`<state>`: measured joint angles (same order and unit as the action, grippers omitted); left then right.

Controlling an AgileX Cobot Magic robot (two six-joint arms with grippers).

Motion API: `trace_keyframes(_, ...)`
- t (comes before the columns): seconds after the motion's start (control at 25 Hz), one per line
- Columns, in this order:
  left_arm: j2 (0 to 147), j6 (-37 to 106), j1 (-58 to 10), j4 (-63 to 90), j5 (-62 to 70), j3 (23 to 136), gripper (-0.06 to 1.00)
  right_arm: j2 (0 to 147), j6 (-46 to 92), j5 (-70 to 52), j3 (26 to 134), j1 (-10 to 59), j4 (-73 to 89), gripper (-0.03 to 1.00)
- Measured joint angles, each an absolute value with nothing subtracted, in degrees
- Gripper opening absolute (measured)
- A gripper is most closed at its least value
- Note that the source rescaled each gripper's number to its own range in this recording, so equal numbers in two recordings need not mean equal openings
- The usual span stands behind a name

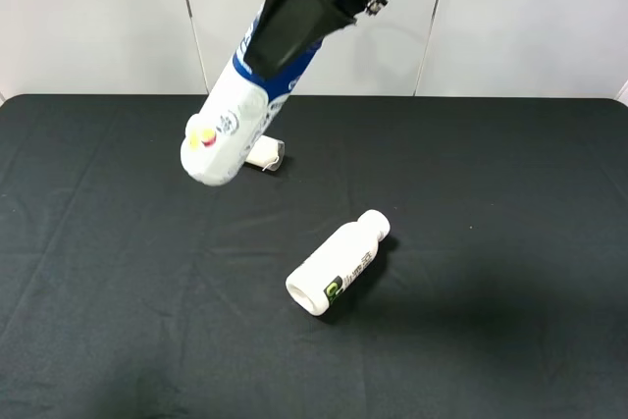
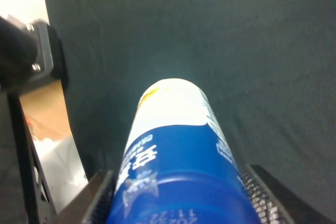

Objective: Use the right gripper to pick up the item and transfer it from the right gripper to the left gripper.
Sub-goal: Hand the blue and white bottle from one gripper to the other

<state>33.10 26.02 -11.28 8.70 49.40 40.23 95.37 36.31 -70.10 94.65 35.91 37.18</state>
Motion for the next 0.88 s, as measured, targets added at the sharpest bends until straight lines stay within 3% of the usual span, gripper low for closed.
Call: trace_keyframes(0.88,61.34,29.06,-35.48,8.98,28.27,48.50,0.93,95.37,36.72,-69.92,94.65,34.07,39.06,0.04)
